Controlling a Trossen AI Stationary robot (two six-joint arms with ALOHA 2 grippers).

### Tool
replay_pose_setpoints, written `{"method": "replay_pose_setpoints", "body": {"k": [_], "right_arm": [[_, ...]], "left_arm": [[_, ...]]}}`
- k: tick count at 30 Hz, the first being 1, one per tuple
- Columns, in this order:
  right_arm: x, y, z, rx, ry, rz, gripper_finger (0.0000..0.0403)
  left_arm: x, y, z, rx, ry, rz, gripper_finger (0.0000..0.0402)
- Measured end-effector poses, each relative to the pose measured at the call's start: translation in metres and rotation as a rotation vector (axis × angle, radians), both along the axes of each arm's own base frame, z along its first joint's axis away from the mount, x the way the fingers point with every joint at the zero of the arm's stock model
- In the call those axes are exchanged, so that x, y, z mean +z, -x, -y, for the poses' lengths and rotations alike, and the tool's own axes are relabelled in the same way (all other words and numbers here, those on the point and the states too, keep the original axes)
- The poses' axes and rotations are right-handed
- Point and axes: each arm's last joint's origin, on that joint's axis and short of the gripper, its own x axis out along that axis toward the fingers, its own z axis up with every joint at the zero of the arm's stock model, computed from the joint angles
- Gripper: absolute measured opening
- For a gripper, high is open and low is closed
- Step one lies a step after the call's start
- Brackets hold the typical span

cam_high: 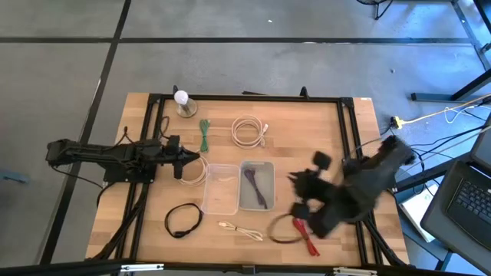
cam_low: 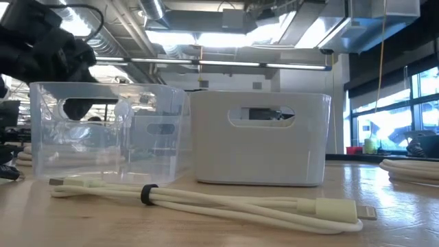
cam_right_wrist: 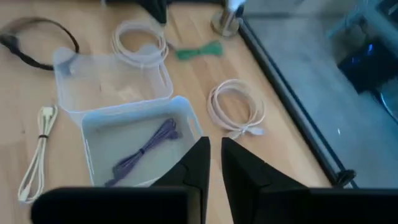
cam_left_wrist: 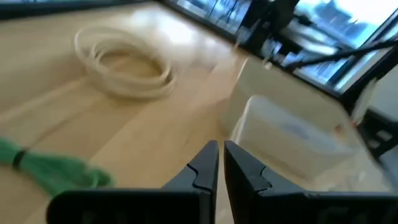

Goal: Pick & Place USB Port
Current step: Put the green charger cable into the gray bin

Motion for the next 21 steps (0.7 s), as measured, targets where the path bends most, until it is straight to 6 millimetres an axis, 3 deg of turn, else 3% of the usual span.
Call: {"method": "replay_pose_setpoints", "body": {"k": [4, 9, 16, 21], "right_arm": [[0.007, 0.045, 0.008, 0.012, 0.083, 0.190, 0.0031], [0.003, 0.078, 0.023, 0.011, 0.117, 0.357, 0.0026], [-0.004, 0.086, 0.038, 0.032, 0.174, 0.317, 0.0059], [-0.005, 0.086, 0.038, 0.038, 0.147, 0.291, 0.0096]], "left_arm": [[-0.006, -0.002, -0.004, 0.049, 0.018, -0.063, 0.0035], [0.006, -0.006, -0.020, 0.219, 0.009, -0.107, 0.0053], [0.024, -0.020, -0.044, 0.377, 0.043, -0.232, 0.0113], [0.024, -0.038, -0.063, 0.418, 0.122, -0.353, 0.0167]]}}
